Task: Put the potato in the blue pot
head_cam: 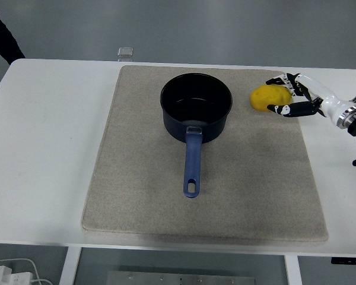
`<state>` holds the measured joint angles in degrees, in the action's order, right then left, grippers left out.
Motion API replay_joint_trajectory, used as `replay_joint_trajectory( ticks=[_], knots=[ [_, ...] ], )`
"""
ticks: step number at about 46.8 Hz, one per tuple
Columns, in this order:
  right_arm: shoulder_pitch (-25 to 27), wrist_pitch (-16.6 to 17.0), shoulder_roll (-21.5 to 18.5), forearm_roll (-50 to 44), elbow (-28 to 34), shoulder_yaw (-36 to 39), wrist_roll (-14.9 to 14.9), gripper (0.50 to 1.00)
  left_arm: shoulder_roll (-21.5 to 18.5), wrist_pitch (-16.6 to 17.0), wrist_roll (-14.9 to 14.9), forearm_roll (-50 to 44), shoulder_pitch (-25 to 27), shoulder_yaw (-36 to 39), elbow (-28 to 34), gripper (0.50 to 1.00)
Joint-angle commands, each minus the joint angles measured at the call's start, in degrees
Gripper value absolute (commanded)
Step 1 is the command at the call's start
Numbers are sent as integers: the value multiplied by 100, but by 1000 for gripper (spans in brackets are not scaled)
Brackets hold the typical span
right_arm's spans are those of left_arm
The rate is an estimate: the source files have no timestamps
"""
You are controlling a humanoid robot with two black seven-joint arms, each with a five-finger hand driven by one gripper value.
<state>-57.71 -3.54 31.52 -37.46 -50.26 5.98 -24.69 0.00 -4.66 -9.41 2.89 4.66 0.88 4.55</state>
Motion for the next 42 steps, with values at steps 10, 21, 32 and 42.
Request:
replay_joint_trajectory(
  ticks=[10, 21, 32, 42],
  knots=[
    [-609, 205, -85, 415, -19, -132, 35, 500, 0, 0, 1, 1, 0, 0, -15, 996],
    [-917, 231, -234, 450, -142, -502, 44, 500, 0, 9, 1, -8, 0, -9, -33, 996],
    [-996, 249, -638, 468, -116, -633, 44, 500, 0, 9, 1, -8, 0, -9, -15, 996],
    [-1347, 222, -1280, 477, 191, -1020, 44, 500, 0, 9, 1, -8, 0, -9, -68, 996]
  ],
)
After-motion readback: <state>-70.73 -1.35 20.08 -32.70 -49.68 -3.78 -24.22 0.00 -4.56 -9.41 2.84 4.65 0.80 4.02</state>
